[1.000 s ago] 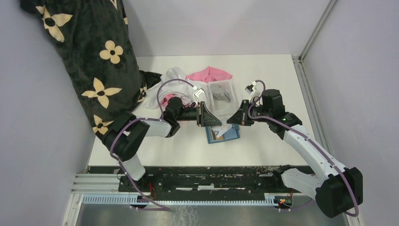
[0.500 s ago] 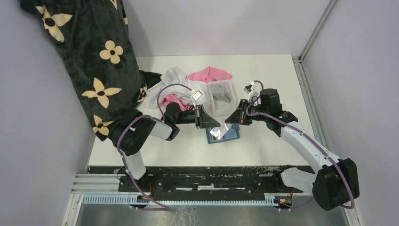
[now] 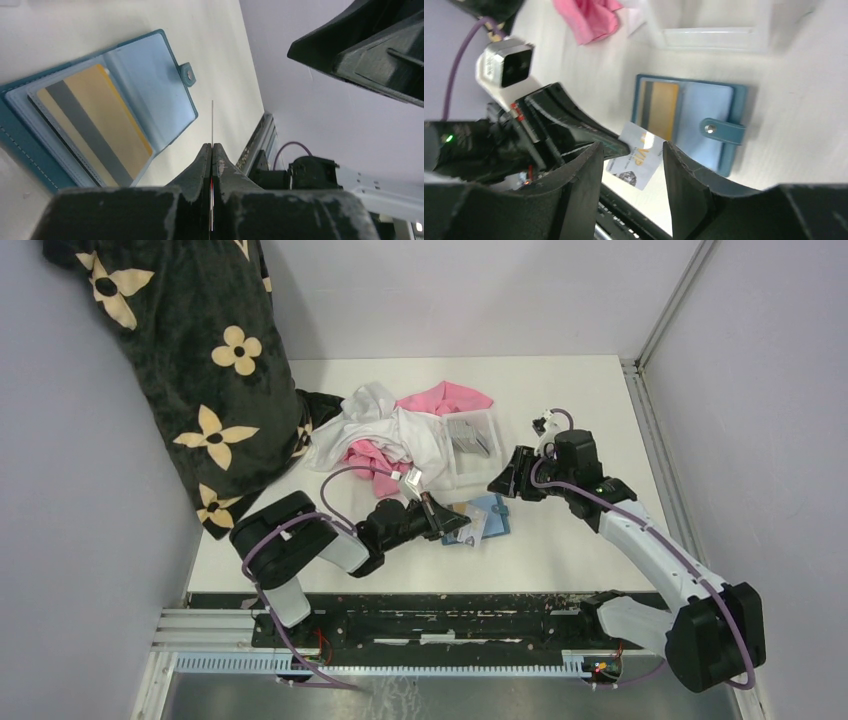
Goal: Put the credit cards into the card holder
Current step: Pick up the credit card from the storage box, then insert the credit card into the card holder.
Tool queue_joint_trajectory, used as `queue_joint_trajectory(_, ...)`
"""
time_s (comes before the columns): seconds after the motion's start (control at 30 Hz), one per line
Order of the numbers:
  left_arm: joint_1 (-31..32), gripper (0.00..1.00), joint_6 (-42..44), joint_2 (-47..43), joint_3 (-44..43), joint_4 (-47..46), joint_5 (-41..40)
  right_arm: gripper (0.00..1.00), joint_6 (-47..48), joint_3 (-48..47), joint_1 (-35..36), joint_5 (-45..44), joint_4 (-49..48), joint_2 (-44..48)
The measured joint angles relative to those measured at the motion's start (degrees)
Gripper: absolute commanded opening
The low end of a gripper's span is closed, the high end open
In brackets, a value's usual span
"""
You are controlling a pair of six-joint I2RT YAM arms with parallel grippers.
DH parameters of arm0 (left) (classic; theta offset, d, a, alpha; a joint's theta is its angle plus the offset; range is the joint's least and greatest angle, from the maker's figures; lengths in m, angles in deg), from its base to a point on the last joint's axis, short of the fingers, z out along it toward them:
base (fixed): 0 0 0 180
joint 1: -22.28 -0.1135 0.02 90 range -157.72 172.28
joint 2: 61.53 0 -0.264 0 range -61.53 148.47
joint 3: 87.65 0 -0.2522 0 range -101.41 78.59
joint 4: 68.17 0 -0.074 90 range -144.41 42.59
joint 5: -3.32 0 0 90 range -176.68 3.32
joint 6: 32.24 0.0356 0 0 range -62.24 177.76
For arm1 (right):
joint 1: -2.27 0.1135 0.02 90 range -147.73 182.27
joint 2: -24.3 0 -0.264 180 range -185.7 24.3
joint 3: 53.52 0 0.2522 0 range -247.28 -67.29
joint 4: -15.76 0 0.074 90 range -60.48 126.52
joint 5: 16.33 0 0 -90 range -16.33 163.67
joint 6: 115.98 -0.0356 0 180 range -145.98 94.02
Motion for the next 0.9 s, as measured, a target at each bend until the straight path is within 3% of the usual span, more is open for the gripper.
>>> queue_joint_trajectory(0.33,7.4,0.03,-7.5,1.8,0.0,2.3,-27.0,0.52,3.6,1.2,0.0,-10.9,1.5,-3.7)
queue_joint_trajectory(0.57,8.9,0.03,-9.6,4.9,-1.1,2.9,-34.4,0.51,4.5,2.0,0.0,-15.3,1.3,-6.6)
queue_joint_trajectory(0.9,10.0,0.03,-12.5,9.4,-2.7,2.4,-38.2,0.5,4.9,2.7,0.0,-17.2,-0.1,-9.6)
